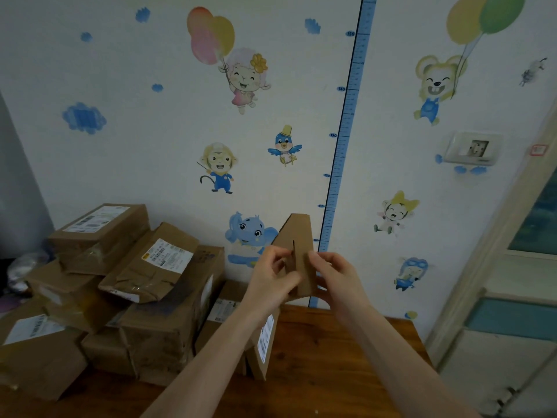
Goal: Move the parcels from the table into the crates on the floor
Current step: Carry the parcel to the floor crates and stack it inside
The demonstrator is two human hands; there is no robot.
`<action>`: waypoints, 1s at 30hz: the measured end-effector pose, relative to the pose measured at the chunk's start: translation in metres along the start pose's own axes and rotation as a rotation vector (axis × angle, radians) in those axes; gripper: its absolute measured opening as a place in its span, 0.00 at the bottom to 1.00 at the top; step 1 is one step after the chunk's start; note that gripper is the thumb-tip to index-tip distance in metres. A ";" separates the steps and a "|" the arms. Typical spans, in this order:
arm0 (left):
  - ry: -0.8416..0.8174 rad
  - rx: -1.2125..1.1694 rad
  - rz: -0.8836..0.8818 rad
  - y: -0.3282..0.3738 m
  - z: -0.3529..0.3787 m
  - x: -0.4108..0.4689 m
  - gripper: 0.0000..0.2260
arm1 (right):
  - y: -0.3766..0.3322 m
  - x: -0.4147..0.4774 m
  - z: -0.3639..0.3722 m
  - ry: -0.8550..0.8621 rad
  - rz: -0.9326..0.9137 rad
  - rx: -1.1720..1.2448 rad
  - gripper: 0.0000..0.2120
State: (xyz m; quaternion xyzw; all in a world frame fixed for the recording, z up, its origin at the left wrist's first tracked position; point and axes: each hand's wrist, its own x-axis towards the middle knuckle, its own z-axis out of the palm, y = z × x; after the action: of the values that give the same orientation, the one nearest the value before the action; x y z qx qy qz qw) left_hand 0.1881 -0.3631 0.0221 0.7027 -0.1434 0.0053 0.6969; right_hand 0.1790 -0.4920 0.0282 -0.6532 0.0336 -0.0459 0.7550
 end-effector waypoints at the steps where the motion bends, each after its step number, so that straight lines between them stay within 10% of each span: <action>1: -0.011 -0.007 -0.004 0.000 0.000 -0.001 0.14 | 0.000 0.001 -0.001 0.011 -0.009 -0.021 0.10; 18: -0.116 0.138 0.086 -0.011 0.001 -0.005 0.22 | -0.001 -0.003 -0.009 -0.060 -0.031 0.016 0.17; 25: 0.088 -0.082 0.008 -0.007 0.001 -0.005 0.07 | 0.001 -0.002 -0.009 -0.010 0.002 0.045 0.10; 30: -0.049 0.067 0.099 -0.006 0.003 -0.009 0.20 | 0.000 -0.001 -0.009 0.007 0.039 0.088 0.13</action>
State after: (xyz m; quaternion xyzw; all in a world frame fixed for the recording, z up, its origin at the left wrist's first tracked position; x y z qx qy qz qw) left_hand 0.1798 -0.3647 0.0139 0.7176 -0.1948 0.0271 0.6681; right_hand 0.1765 -0.5010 0.0268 -0.6185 0.0471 -0.0349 0.7836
